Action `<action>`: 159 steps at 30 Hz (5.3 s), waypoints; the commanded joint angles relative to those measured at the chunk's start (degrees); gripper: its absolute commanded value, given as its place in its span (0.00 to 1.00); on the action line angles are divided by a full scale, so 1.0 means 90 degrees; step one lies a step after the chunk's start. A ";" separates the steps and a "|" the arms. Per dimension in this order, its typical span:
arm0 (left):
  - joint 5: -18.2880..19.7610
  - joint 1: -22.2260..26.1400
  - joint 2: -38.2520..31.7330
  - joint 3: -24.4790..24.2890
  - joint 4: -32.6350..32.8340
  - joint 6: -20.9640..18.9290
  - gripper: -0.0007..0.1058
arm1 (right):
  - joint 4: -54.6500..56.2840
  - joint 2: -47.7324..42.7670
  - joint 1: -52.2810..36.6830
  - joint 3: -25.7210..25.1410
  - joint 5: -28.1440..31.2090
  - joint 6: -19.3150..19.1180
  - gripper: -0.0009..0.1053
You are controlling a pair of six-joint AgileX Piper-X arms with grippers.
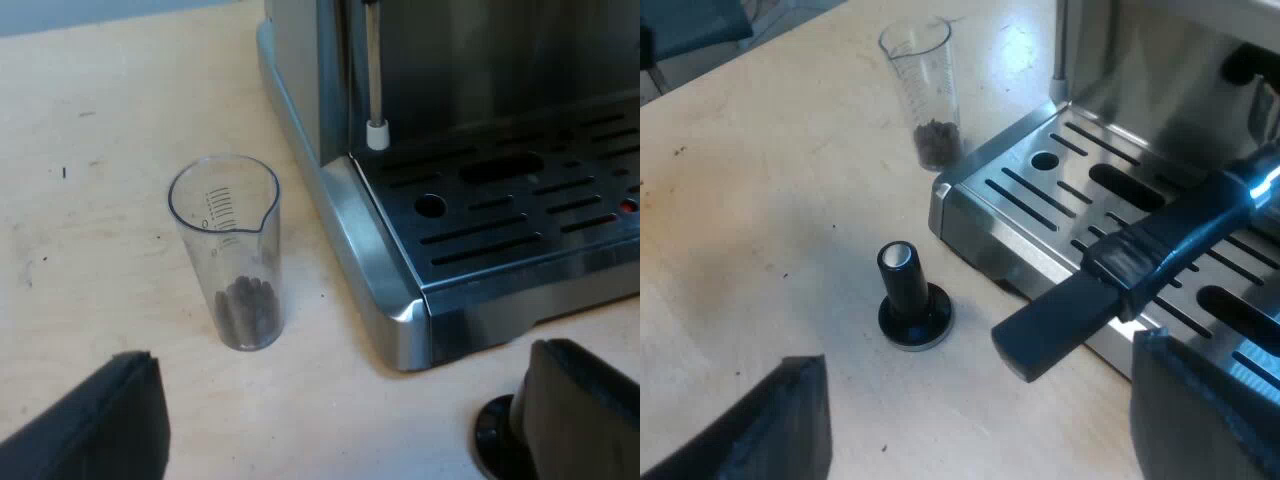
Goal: Pour the beans into the coffee machine
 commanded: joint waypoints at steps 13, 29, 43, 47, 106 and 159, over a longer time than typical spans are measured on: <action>-0.0437 -0.0026 0.0106 0.1406 -0.2264 -0.0011 0.80 | -0.0293 -0.0021 0.0006 -0.0067 -0.0022 -0.0076 0.61; -0.0343 -0.0026 0.2207 0.1485 -0.3849 -0.0232 0.89 | -0.0293 -0.0021 0.0006 -0.0067 -0.0022 -0.0069 0.61; -0.0391 -0.0026 0.3500 0.1485 -0.5290 -0.0256 0.89 | -0.0293 -0.0021 0.0006 -0.0067 -0.0022 -0.0069 0.61; -0.0391 -0.0026 0.3598 0.1485 -0.5350 -0.0250 0.89 | -0.0293 -0.0021 0.0006 -0.0067 -0.0022 -0.0069 0.61; -0.0585 -0.0026 0.7846 0.0384 -0.9043 -0.0535 0.88 | -0.0293 -0.0021 0.0006 -0.0067 -0.0022 -0.0069 0.61; -0.0342 -0.0026 0.4082 0.0384 -0.4905 -0.0614 0.43 | -0.0293 -0.0021 0.0006 -0.0055 -0.0022 -0.0069 0.61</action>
